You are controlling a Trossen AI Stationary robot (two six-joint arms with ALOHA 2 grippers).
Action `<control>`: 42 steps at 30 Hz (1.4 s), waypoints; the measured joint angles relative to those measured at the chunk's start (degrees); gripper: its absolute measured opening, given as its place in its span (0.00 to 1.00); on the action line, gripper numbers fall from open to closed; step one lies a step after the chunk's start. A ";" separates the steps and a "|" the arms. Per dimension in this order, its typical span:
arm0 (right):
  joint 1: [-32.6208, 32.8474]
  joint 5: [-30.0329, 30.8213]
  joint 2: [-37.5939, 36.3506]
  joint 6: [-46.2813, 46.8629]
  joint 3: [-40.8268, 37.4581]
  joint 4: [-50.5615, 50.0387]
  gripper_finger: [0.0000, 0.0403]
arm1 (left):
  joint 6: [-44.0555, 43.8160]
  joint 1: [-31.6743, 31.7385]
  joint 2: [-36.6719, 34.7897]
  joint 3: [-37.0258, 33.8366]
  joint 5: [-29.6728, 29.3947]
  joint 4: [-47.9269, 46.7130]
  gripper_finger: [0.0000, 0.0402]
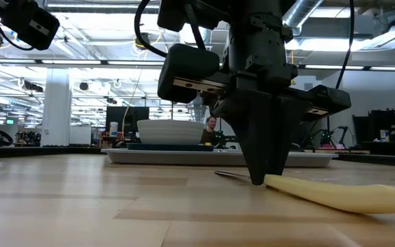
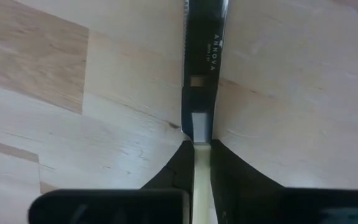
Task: Set up tray
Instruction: Put the yellow knife on top of the dark blue napkin to the right side of the orange fork
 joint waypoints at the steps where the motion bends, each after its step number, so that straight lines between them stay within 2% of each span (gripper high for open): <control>1: 0.00 0.01 -0.31 -0.03 0.33 -0.43 0.03 | 0.00 0.00 0.00 0.00 0.00 0.02 0.48; 7: 0.07 0.54 -0.16 -0.45 2.67 -2.85 0.06 | 0.00 0.01 0.00 0.00 -0.02 -0.02 0.48; 11: 0.13 0.37 -0.16 -0.92 4.10 -3.41 0.04 | 0.00 0.01 0.01 0.00 -0.02 -0.08 0.48; 26: -0.15 -1.42 -0.38 -2.16 4.66 -5.38 0.03 | 0.00 0.00 0.00 0.00 -0.02 -0.37 0.48; 33: -0.42 -2.45 -0.69 -3.03 4.72 -8.79 0.06 | 0.00 0.02 0.01 0.00 -0.02 -0.35 0.48; 42: -1.02 3.08 -7.27 -2.19 4.82 -16.47 0.04 | 0.00 0.01 0.02 0.00 -0.02 -0.33 0.48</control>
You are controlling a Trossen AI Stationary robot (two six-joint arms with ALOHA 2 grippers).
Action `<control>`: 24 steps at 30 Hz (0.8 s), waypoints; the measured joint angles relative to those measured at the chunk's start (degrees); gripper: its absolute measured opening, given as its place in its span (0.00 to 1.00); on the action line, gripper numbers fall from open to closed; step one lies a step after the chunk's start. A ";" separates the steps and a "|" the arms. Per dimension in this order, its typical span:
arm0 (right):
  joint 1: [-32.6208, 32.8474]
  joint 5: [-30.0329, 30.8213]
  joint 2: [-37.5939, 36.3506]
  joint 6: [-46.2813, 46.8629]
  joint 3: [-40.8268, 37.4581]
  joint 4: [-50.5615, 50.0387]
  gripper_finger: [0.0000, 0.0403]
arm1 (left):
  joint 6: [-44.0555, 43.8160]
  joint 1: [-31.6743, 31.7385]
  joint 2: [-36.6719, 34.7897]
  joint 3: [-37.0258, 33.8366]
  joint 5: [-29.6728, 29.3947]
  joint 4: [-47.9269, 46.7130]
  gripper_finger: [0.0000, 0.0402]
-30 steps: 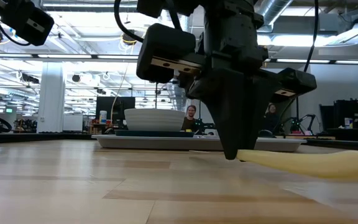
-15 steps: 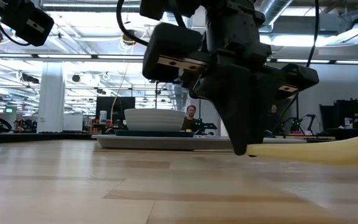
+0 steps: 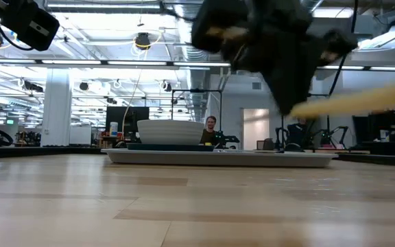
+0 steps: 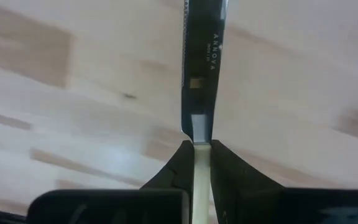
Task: Set up tray
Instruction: Put the yellow knife on top of the dark blue napkin to the right side of the orange fork
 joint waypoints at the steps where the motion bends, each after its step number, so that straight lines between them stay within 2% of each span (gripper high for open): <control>1: -0.27 0.59 -1.11 0.11 -0.08 -2.03 0.04 | 0.00 0.01 0.00 0.00 -0.01 0.01 0.48; 5: -1.79 4.18 -5.49 1.10 -0.08 -8.17 0.04 | 0.00 0.00 0.00 0.00 -0.10 0.15 0.48; 10: -6.42 5.86 -9.50 -1.34 -0.07 -13.39 0.04 | 0.00 0.00 0.00 0.00 -0.28 0.20 0.48; 24: -30.22 8.39 -9.79 -26.13 -0.53 -12.86 0.05 | -0.91 -0.01 0.00 0.00 0.02 -0.02 0.48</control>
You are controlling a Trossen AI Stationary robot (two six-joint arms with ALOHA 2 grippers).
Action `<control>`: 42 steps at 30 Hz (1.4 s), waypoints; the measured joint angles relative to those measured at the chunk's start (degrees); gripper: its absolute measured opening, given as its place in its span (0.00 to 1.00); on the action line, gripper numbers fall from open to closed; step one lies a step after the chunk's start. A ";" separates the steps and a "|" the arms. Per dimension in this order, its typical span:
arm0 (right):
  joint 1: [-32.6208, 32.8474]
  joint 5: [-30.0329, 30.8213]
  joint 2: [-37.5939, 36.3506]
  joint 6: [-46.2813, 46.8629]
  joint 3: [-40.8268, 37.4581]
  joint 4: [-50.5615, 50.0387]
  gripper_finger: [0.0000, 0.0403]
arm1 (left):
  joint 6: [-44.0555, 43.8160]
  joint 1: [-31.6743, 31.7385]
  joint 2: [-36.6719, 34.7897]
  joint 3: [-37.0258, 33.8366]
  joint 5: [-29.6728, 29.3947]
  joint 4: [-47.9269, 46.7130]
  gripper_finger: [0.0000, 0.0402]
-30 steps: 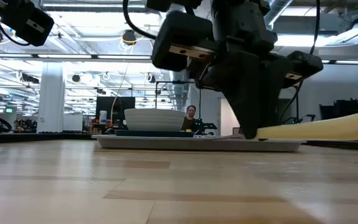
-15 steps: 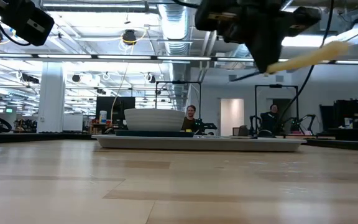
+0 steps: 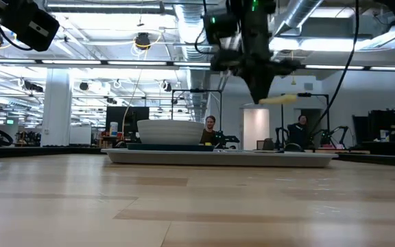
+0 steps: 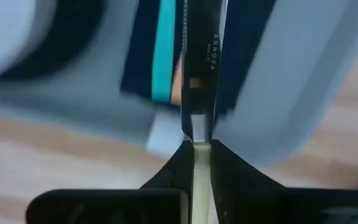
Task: Set up tray
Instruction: Put the yellow knife on top of the dark blue napkin to the right side of the orange fork
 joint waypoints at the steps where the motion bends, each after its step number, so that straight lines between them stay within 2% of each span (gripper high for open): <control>1: -1.66 0.10 -0.08 -1.11 -0.62 1.24 0.04 | -0.01 0.00 0.00 0.00 0.00 0.00 0.48; 8: -11.35 0.43 0.18 -7.85 -7.82 5.63 0.04 | -0.21 0.01 0.00 0.00 -0.19 0.00 0.48; 16: -17.98 -2.87 0.20 -11.76 -15.93 20.74 0.04 | -0.58 0.00 0.00 0.00 -0.33 0.00 0.48; 22: -19.29 -3.92 0.20 -12.32 -19.31 27.09 0.05 | 0.33 0.02 0.00 0.00 -2.43 0.00 0.48; 30: -18.72 -5.11 0.20 -11.36 -22.36 27.32 0.05 | 1.52 0.02 0.00 0.00 -4.73 0.00 0.48; 42: -18.03 -7.27 0.20 -8.81 -22.94 28.45 0.08 | 1.80 0.01 0.00 0.00 -4.83 0.02 0.48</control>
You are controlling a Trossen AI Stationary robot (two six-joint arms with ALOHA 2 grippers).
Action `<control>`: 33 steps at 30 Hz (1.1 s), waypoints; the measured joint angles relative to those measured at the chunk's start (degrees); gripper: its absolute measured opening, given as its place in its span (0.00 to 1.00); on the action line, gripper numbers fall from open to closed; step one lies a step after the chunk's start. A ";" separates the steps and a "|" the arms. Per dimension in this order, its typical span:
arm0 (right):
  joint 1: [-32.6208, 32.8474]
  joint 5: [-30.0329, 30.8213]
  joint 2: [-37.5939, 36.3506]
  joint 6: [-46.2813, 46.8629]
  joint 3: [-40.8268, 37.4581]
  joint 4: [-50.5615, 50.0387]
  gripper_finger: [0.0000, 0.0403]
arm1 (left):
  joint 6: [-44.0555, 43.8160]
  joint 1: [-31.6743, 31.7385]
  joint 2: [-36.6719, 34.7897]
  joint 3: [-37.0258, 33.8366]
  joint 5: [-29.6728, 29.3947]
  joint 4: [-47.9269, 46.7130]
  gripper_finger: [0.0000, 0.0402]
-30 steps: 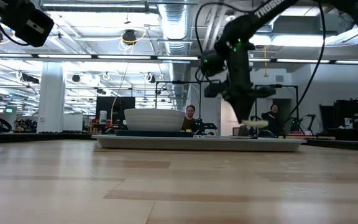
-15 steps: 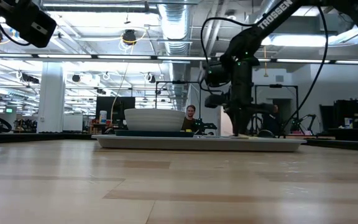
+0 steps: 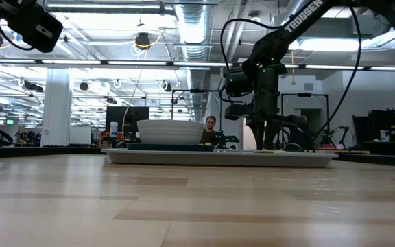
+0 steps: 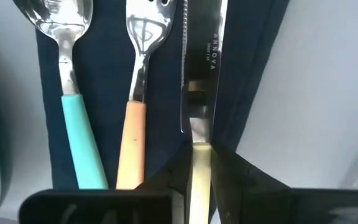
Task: Set up tray
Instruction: Put the yellow knife on top of the dark blue napkin to the right side of the orange fork
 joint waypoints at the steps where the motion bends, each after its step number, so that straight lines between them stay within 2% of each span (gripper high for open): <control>1: 0.00 -0.10 0.00 0.44 0.00 -0.03 0.08 | 0.00 0.01 0.00 0.00 0.00 0.00 0.48; 15: -0.48 -5.78 0.00 3.78 0.02 -0.68 0.08 | 0.01 0.01 0.00 0.00 0.02 0.00 0.48; 33: -0.37 -4.26 0.00 8.05 0.04 0.12 0.11 | 0.00 0.00 0.00 0.00 0.07 0.00 0.48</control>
